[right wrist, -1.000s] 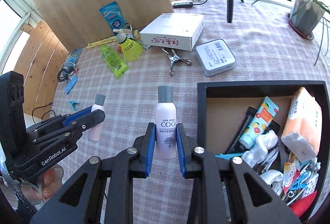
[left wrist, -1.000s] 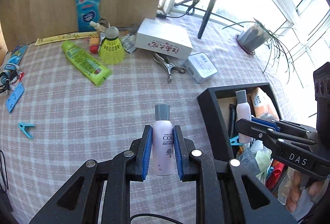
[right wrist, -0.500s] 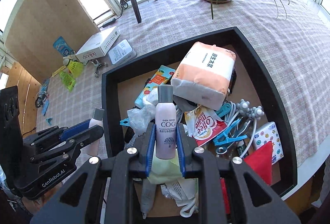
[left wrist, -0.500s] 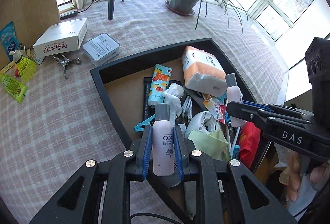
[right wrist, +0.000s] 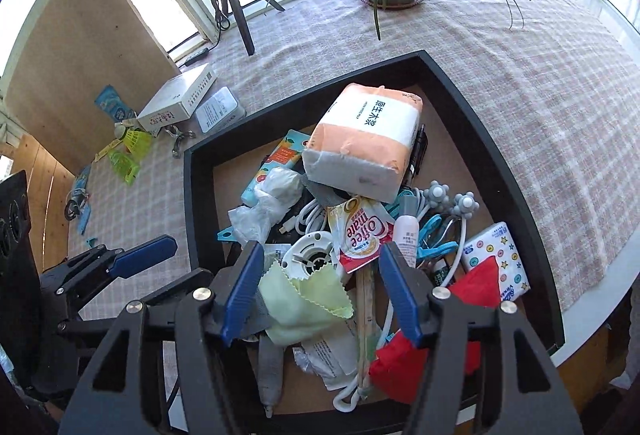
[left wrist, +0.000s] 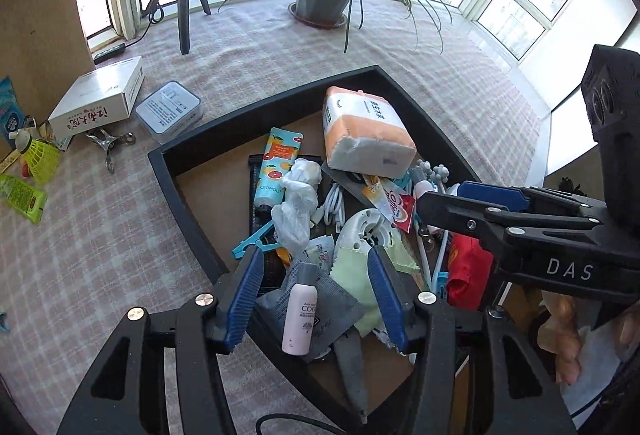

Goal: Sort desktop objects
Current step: 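Carry the COCO bottle with the left gripper into the black tray while the right drops the pink bottle, then grasp the blue phone stand with the left gripper while the right grasps the blue clothespin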

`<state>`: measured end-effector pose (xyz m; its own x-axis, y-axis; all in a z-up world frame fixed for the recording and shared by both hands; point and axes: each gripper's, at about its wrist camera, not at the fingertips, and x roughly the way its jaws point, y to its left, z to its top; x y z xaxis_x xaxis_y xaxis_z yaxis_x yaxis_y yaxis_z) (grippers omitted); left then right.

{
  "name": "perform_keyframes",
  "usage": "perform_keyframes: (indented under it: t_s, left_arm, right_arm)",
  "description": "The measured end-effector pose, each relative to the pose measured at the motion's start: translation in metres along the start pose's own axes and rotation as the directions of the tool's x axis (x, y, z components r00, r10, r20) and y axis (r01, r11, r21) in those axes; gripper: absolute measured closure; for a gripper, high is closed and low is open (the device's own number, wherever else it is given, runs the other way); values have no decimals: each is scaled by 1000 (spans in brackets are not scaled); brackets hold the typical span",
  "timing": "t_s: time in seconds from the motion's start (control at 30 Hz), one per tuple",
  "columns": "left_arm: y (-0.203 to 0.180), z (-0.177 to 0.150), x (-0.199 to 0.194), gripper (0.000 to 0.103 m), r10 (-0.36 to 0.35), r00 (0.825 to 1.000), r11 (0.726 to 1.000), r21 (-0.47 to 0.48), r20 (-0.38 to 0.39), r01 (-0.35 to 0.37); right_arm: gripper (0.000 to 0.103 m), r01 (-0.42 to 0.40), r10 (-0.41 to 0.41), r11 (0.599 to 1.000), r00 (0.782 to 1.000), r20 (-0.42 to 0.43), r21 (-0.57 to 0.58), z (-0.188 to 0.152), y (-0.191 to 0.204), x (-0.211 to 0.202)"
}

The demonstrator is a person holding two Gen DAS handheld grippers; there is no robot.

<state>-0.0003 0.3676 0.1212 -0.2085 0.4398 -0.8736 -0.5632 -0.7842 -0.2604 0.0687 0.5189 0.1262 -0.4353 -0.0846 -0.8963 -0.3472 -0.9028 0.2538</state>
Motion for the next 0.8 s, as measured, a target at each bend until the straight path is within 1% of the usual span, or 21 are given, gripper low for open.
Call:
perform_keyframes:
  t_s: [0.07, 0.27, 0.47, 0.57, 0.63, 0.8]
  left_arm:
    - [14, 0, -5, 52, 6, 1000, 1000, -18, 2, -6]
    - [70, -4, -26, 53, 62, 998, 995, -81, 29, -60]
    - [143, -16, -52, 53, 144, 989, 981, -138, 41, -137]
    - [184, -29, -66, 53, 187, 982, 969, -169, 38, -178]
    - [213, -39, -76, 56, 215, 976, 961, -185, 30, -206]
    - [290, -67, -97, 57, 301, 954, 922, -256, 1, -291]
  right_arm:
    - [44, -5, 6, 1000, 1000, 5, -13, 1, 10, 0]
    - [44, -44, 44, 996, 999, -6, -72, 4, 52, 8]
    - [44, -81, 80, 976, 997, -15, -200, 6, 119, 18]
    - [44, -116, 112, 951, 993, -30, -288, 1, 160, 24]
    - [44, -135, 130, 926, 991, -39, -352, -2, 190, 29]
    - [44, -172, 155, 858, 985, -74, -485, -11, 262, 43]
